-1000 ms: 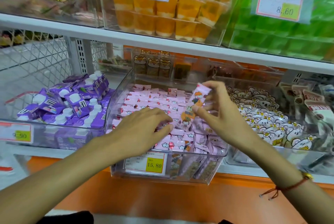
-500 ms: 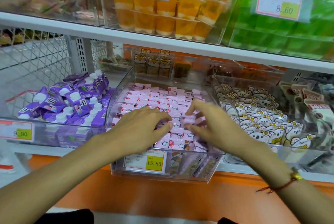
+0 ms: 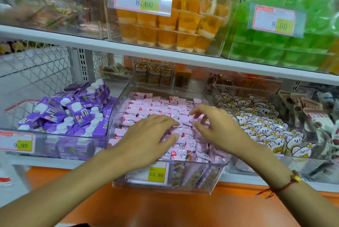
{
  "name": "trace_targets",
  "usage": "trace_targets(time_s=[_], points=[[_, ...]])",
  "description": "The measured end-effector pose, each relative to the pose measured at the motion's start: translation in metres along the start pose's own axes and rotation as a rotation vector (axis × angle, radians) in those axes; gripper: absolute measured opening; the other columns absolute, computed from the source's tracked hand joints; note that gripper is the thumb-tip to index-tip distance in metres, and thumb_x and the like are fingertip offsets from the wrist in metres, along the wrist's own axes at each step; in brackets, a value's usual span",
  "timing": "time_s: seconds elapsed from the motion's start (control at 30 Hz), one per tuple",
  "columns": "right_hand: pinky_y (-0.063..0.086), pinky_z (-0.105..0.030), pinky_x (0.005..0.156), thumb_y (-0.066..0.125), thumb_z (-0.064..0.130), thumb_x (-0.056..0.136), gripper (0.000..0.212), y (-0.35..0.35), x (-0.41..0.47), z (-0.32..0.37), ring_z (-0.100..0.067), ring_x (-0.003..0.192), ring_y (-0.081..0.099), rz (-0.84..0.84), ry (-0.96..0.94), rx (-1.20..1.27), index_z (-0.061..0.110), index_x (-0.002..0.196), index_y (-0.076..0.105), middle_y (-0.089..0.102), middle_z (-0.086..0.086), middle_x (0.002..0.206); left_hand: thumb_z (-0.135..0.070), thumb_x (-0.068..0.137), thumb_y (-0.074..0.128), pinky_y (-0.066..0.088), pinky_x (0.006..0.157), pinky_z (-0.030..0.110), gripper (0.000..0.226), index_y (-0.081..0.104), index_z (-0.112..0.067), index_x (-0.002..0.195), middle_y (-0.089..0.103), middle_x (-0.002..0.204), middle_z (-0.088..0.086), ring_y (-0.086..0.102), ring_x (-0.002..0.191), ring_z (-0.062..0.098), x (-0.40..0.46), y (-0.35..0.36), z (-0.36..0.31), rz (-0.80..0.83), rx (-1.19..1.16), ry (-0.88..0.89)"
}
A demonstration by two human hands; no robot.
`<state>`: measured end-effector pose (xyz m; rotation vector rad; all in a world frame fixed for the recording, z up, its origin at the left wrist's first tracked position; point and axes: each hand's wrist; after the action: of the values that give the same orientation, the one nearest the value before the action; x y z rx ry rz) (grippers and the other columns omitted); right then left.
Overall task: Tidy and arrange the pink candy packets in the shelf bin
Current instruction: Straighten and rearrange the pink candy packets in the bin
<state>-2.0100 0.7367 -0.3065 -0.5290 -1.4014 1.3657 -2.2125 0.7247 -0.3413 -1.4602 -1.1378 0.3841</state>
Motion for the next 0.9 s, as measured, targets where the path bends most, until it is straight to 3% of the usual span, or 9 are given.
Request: trace_targets(time_s=[0.07,0.17,0.33,0.47,0.6,0.67,0.77,0.83,0.9], points=[[0.049,-0.034,0.081,0.063,0.031,0.088,0.024,-0.009,0.013,-0.004,-0.013,0.089,0.06,-0.035,0.021,-0.015,0.024,0.111,0.061,0.064,0.006,0.105,-0.052,0.097,0.031,0.03,0.103,0.025,0.047,0.038,-0.034,0.14,0.038,0.146,-0.017,0.033,0.13,0.004,0.001,0.006,-0.001,0.044,0.045,0.024],[0.05,-0.034,0.083,0.069,0.042,0.081,0.035,-0.008,0.031,-0.004,-0.012,0.092,0.059,0.215,0.059,-0.133,0.024,0.111,0.065,0.063,0.006,0.107,-0.053,0.098,0.024,0.023,0.112,0.029,0.051,0.031,-0.034,0.145,0.028,0.153,-0.013,0.026,0.137,0.008,0.004,0.012,0.002,0.102,0.1,0.016],[0.053,-0.032,0.082,0.071,0.036,0.081,0.022,0.002,0.047,-0.009,-0.013,0.086,0.063,0.368,0.088,-0.089,0.02,0.095,0.072,0.071,0.003,0.095,-0.053,0.098,0.023,0.023,0.11,0.03,0.051,0.033,-0.033,0.144,0.034,0.15,-0.012,0.028,0.135,0.008,0.007,0.013,0.004,0.123,0.111,0.018],[0.052,-0.033,0.08,0.058,0.029,0.092,0.014,0.004,0.045,-0.013,-0.014,0.086,0.063,0.341,0.018,-0.096,0.021,0.09,0.069,0.07,0.004,0.094,-0.053,0.098,0.023,0.025,0.11,0.031,0.051,0.033,-0.034,0.144,0.036,0.149,-0.012,0.031,0.133,0.01,0.006,0.011,0.004,0.144,0.11,0.014],[0.044,-0.032,0.065,0.048,0.029,0.096,0.014,0.013,0.035,-0.01,-0.024,0.084,0.061,0.073,-0.088,-0.281,0.021,0.092,0.058,0.065,0.001,0.094,-0.052,0.099,0.024,0.023,0.111,0.032,0.051,0.032,-0.032,0.145,0.034,0.151,-0.01,0.031,0.135,0.013,0.005,0.01,0.002,0.17,0.113,0.002],[0.045,-0.033,0.062,0.045,0.027,0.098,0.014,0.009,0.033,-0.008,-0.024,0.076,0.061,-0.119,-0.098,-0.222,0.019,0.093,0.055,0.064,-0.001,0.087,-0.051,0.099,0.024,0.023,0.112,0.032,0.051,0.032,-0.032,0.145,0.034,0.151,-0.01,0.032,0.135,0.013,0.006,0.01,0.002,0.166,0.114,0.007],[0.047,-0.031,0.056,0.048,0.022,0.097,0.012,-0.009,0.03,-0.001,-0.012,0.06,0.059,-0.449,-0.031,0.069,0.015,0.093,0.057,0.062,0.002,0.07,-0.051,0.099,0.024,0.025,0.11,0.03,0.05,0.032,-0.032,0.144,0.035,0.15,-0.01,0.034,0.133,0.012,0.003,0.008,0.001,0.146,0.099,0.016],[0.043,-0.012,0.053,0.051,0.017,0.096,0.008,-0.02,0.025,0.005,0.005,0.059,0.057,-0.675,0.043,0.281,0.016,0.092,0.057,0.059,0.012,0.069,-0.051,0.098,0.028,0.033,0.103,0.028,0.048,0.032,-0.034,0.143,0.04,0.146,-0.012,0.041,0.126,0.009,0.001,0.006,-0.001,0.076,0.003,-0.005],[0.043,-0.006,0.054,0.049,0.014,0.097,0.01,-0.023,0.018,0.008,0.008,0.059,0.058,-0.767,0.186,0.607,0.011,0.09,0.057,0.062,0.008,0.075,-0.05,0.096,0.038,0.044,0.089,0.03,0.051,0.023,-0.04,0.143,0.043,0.14,-0.015,0.05,0.111,0.006,0.0,0.003,-0.005,-0.062,-0.172,-0.073]])
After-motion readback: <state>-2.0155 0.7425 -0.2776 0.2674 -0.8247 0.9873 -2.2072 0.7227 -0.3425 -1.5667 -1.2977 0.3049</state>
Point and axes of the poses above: each hand's wrist, its own x-axis towards the middle knuckle, its own y-axis out of the palm, z = x × y
